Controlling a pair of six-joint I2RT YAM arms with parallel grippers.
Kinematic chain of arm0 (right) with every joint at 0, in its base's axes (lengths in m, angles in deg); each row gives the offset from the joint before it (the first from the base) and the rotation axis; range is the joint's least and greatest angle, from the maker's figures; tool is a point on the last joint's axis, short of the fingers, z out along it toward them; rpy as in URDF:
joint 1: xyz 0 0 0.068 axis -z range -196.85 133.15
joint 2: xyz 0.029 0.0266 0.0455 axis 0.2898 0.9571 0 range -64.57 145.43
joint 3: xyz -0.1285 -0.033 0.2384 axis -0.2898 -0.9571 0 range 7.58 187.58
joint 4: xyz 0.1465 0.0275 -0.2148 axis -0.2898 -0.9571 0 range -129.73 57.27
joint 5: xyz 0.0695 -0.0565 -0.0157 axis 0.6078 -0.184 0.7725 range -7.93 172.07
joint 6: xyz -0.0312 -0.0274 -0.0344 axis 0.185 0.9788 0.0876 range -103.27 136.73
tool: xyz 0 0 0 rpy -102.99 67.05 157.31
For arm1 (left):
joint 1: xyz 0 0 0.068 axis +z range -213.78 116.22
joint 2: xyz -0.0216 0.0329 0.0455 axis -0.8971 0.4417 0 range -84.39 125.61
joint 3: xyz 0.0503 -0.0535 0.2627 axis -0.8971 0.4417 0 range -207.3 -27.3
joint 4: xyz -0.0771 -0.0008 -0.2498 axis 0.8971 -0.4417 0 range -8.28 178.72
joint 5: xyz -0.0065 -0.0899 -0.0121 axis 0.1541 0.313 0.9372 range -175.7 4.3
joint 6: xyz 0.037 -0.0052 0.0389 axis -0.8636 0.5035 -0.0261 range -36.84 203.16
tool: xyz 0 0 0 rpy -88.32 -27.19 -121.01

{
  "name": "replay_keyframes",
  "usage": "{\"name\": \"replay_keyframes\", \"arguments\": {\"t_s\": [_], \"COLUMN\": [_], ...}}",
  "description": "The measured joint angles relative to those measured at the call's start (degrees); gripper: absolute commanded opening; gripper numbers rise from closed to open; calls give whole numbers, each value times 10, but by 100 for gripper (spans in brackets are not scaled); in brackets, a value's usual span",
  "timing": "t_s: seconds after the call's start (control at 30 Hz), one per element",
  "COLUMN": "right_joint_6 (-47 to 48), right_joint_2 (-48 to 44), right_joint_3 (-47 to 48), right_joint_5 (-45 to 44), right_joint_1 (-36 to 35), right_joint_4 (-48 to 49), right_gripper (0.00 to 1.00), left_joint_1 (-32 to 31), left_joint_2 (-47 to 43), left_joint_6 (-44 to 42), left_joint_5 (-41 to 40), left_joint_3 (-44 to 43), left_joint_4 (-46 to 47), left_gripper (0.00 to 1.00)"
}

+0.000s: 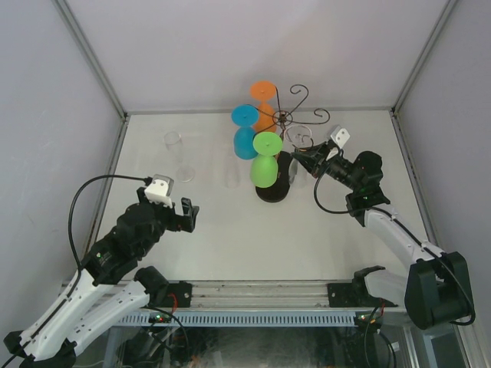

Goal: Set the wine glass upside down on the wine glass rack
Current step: Turn the wine glass upside down at the wine rack.

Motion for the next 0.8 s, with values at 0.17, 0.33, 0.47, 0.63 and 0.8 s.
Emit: {"name": "replay_keyframes", "arguments": {"t_s": [0.17, 0.33, 0.47, 0.63, 0.8], "right_joint_6": [1, 4, 9, 18, 28], "right_joint_2": [-1, -14, -35, -60, -86], "right_joint_3": [0, 0, 0, 0, -2], "right_joint_5": [24, 30, 30, 23, -3], "right_joint_1": [0, 0, 0, 0, 0], "right_joint_4": [-7, -25, -42, -54, -69], "right_gripper": [0, 0, 0, 0, 0], "left_joint_1": [0, 0, 0, 0, 0], "left_joint_2": [0, 3, 4, 4, 4], "left_joint_6": [0, 0, 0, 0, 0], "left_joint_5": [0, 0, 0, 0, 0], "left_joint_3": [0, 0, 0, 0, 0], "left_joint_4": [0, 0, 0, 0, 0], "left_gripper": [100, 100, 100, 100, 100]}}
